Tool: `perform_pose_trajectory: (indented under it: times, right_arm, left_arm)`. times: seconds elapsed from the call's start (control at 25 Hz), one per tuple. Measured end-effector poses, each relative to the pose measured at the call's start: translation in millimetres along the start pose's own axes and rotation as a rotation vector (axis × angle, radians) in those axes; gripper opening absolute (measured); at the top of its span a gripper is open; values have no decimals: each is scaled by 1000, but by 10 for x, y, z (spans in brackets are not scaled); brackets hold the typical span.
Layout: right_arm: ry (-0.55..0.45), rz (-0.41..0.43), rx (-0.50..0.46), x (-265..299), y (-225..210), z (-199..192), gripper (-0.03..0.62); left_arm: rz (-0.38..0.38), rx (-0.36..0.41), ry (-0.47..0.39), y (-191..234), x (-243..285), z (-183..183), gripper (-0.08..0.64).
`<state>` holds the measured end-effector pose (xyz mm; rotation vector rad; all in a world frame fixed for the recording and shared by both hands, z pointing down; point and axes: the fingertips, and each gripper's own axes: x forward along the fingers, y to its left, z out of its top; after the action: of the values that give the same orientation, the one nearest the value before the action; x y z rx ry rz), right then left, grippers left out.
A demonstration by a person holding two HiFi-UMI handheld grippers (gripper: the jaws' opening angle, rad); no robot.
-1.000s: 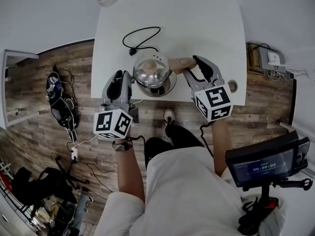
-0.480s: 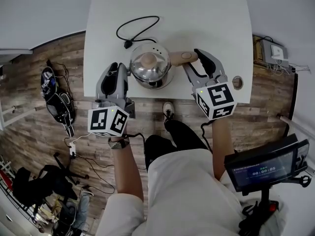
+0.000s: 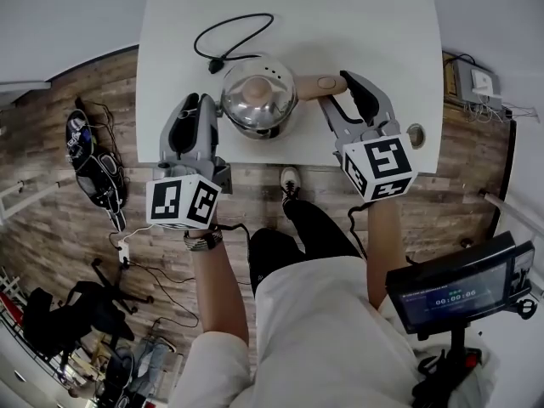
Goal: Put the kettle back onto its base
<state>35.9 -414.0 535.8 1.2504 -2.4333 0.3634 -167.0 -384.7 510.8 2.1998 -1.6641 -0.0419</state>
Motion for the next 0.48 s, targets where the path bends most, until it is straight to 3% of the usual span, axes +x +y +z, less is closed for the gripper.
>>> perform_pose_trajectory:
  times: [0.48]
  right_arm:
    - [-2, -19, 26, -6, -7, -42, 183]
  left_arm:
    - [1, -19, 3, 16, 30, -34, 83]
